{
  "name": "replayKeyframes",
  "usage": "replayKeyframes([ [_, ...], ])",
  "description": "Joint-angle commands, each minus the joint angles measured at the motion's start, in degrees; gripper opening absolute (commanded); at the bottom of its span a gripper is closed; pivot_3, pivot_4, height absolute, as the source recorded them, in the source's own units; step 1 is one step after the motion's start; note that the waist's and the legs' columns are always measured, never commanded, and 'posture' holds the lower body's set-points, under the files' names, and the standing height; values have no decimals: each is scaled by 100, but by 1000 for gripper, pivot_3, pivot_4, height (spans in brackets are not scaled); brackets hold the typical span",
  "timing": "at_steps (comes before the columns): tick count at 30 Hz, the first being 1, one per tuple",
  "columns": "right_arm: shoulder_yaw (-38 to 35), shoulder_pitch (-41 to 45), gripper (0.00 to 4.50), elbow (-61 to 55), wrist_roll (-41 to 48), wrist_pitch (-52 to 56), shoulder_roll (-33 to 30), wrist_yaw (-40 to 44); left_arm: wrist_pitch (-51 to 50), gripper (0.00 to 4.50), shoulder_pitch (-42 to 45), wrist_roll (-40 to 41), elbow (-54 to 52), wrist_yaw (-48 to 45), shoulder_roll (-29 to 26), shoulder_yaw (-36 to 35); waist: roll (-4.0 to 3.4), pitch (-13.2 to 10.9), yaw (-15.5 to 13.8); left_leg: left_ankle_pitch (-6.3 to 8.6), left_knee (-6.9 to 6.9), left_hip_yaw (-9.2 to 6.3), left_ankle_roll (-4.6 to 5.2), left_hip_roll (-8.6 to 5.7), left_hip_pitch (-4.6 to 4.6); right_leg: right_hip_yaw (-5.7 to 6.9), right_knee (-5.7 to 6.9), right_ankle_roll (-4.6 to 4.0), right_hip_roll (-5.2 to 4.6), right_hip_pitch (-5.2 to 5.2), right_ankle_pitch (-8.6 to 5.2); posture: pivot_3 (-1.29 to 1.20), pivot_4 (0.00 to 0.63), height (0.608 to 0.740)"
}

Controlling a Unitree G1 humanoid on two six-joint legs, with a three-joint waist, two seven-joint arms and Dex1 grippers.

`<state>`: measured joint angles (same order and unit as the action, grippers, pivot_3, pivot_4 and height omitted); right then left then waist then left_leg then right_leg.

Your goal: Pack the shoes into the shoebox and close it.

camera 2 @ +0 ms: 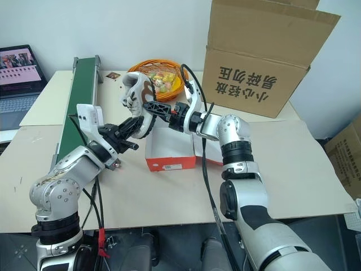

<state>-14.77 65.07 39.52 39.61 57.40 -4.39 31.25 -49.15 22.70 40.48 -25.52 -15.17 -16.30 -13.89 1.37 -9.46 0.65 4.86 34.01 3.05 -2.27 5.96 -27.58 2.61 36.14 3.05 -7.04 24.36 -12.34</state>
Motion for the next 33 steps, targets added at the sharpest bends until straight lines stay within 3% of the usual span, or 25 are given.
replayKeyframes([
  [1,-234,437,4500,105,29,-395,33,-88,-67,12,71,386,-474,-272,40,410,0,0,0,0,1,0,-1,0,0,0,0,0,0,-1,0,0,150,720],
  [6,-218,499,4500,11,68,-442,279,-133,-13,12,86,297,-440,-240,-11,466,0,0,2,1,0,-1,-1,0,0,0,0,0,0,0,0,0,150,720],
  [7,-244,495,3997,-17,91,-455,328,-165,-4,0,88,287,-433,-233,-18,474,0,0,4,1,0,-1,-1,0,-1,0,0,0,0,1,0,0,150,720],
  [15,-376,398,1373,-370,173,-350,648,-403,47,0,89,287,-418,-206,-61,510,-1,0,-4,2,0,-1,-3,0,-1,0,0,0,1,0,0,0,150,720],
  [18,-424,379,589,-447,215,-303,709,-467,59,0,89,268,-407,-208,-66,514,-1,0,-3,2,0,-1,-3,0,-1,0,0,0,1,1,0,0,150,720],
  [30,-709,361,444,-690,464,-139,907,-852,189,0,106,-97,-286,-216,-244,708,-1,0,-2,2,-1,-1,-4,0,-1,0,0,0,1,0,0,0,150,720],
  [31,-718,347,442,-722,483,-135,916,-887,212,847,100,-136,-290,-227,-260,734,-1,0,-3,2,-1,-1,-4,0,-1,0,0,0,1,0,0,0,150,720],
  [33,-820,336,442,-734,544,-168,938,-1004,298,1461,102,-251,-299,-221,-303,811,-1,0,-7,2,-1,-2,-4,0,-1,0,0,0,1,0,0,0,150,720],
])
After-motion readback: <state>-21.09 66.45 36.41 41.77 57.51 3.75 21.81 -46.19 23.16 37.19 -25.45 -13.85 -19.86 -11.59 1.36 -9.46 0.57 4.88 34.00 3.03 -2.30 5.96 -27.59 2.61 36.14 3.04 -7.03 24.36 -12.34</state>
